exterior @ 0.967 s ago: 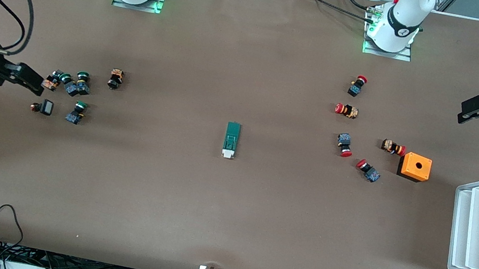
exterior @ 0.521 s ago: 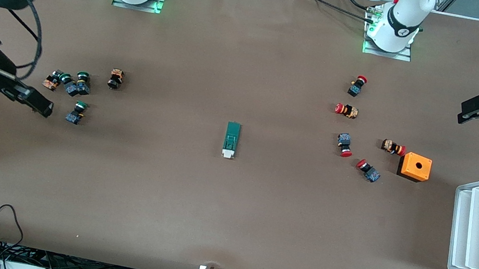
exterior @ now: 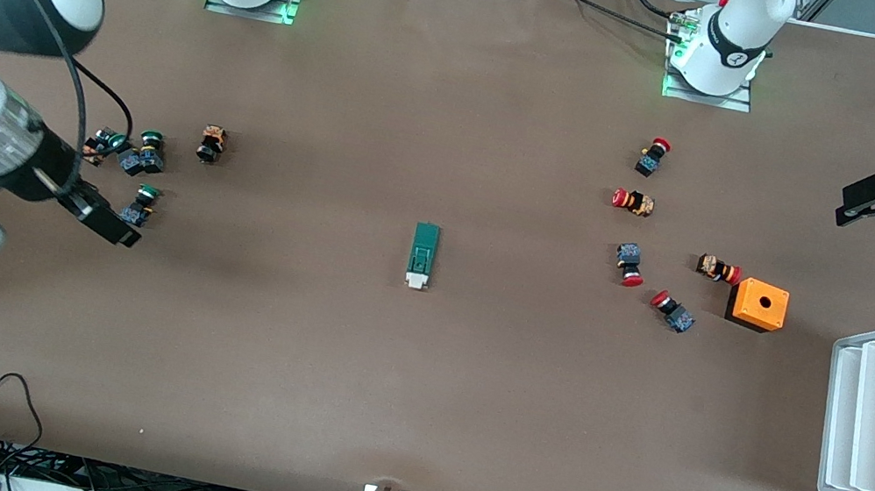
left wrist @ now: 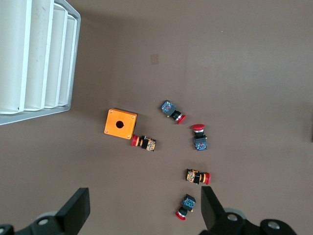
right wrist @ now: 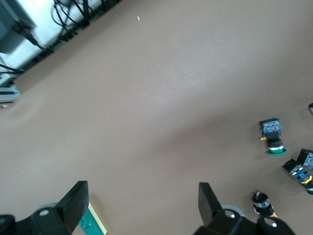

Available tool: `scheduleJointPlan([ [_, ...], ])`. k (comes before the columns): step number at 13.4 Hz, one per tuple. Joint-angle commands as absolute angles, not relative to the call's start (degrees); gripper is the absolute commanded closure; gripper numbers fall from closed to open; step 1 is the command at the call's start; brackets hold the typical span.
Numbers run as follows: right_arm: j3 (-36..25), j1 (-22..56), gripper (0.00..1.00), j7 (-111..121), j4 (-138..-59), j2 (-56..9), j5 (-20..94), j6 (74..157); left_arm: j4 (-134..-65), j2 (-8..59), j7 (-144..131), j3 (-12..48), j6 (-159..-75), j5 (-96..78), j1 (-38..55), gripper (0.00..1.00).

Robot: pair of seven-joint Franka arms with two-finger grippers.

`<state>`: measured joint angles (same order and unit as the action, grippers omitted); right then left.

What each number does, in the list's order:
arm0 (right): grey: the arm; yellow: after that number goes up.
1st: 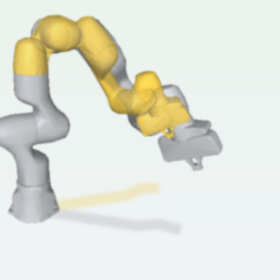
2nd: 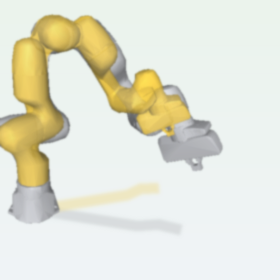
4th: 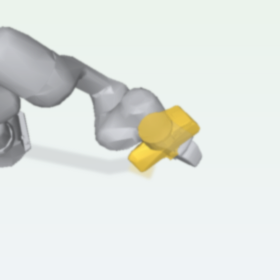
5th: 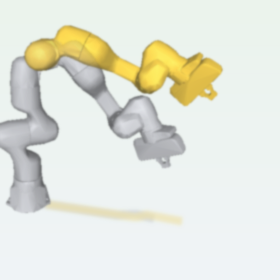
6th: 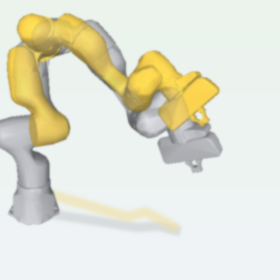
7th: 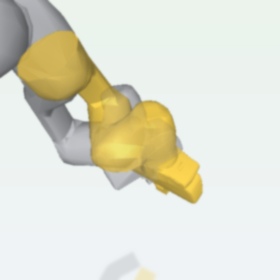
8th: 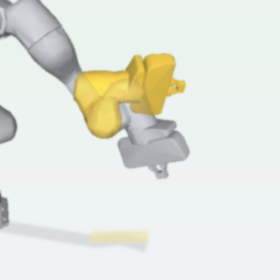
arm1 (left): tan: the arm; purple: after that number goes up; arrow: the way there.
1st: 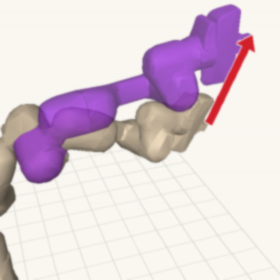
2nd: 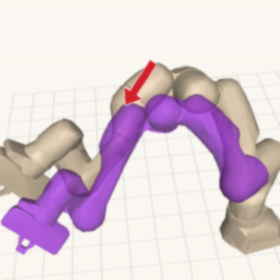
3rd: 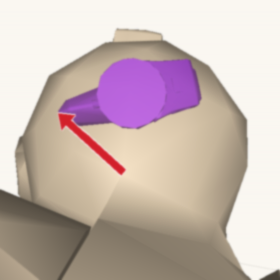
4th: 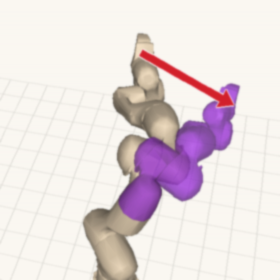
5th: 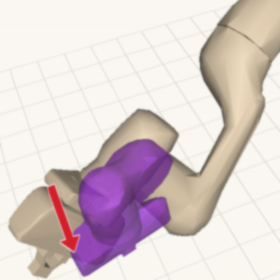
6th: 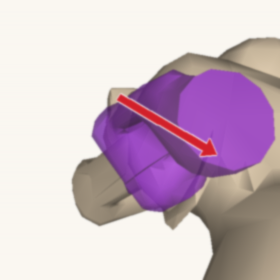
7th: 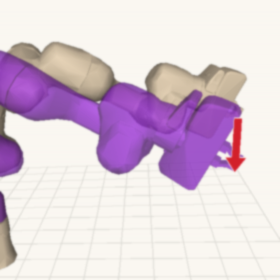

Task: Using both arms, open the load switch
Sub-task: 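Move the right gripper toward the green switch while the left gripper approaches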

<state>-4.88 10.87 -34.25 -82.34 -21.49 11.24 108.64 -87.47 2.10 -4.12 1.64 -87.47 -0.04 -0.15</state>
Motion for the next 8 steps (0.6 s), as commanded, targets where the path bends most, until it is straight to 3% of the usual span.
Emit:
scheduleJointPlan([
  [1, -4.83, 11.68, 0.01, -35.07, -80.77, -23.47, 11.69, 107.23, -89.03, 0.88, -2.72, 2.02, -88.42, 0.53, -0.70, 0.00],
  [8, -4.40, 12.74, 0.01, -27.08, -80.42, -24.16, 9.67, 105.12, -88.68, 1.49, -3.43, 2.11, -88.94, 0.53, -0.35, 0.00],
])
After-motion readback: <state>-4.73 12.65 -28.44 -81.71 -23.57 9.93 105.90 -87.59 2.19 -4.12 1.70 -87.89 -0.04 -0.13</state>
